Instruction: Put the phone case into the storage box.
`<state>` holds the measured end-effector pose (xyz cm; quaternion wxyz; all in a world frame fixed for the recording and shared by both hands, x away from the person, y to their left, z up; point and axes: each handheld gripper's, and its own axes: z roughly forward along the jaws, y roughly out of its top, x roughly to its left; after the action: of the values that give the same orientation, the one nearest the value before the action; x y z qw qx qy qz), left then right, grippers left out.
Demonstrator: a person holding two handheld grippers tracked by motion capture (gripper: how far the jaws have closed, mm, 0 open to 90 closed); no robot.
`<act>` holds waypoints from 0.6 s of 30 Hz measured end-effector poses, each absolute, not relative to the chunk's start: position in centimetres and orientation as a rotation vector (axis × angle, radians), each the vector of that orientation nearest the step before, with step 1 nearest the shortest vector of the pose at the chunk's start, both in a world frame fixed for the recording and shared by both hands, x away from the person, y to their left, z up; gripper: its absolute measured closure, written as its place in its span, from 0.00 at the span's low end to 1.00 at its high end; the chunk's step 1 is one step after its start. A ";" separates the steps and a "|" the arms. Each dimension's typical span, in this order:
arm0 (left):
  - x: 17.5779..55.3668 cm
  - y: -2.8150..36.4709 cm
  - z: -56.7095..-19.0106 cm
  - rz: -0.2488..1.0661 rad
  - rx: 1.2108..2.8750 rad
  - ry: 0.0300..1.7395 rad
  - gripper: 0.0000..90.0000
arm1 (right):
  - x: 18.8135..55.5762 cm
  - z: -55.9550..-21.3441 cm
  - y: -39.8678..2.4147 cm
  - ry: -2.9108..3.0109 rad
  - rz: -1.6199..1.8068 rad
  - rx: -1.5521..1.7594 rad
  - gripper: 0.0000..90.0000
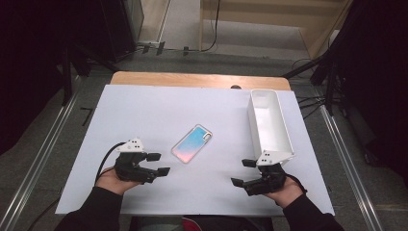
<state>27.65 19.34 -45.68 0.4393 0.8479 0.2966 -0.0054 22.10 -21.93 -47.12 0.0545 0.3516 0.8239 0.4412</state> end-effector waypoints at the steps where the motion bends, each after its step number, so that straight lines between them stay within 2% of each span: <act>1: 27.6 19.6 -45.7 -0.017 2.109 0.741 0.32 | 22.1 -47.1 -21.9 2.502 1.342 1.069 0.21; 2: 27.5 19.7 -45.7 -0.014 2.115 0.748 0.29 | 22.1 -47.1 -21.9 2.502 1.341 1.068 0.21; 18: 26.6 22.0 -45.9 0.005 2.102 0.810 0.29 | 22.1 -47.2 -21.9 2.512 1.329 1.062 0.21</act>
<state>26.56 21.98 -45.89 0.4300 0.8424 0.3247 0.0021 22.14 -21.91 -47.18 0.0540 0.3494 0.8269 0.4373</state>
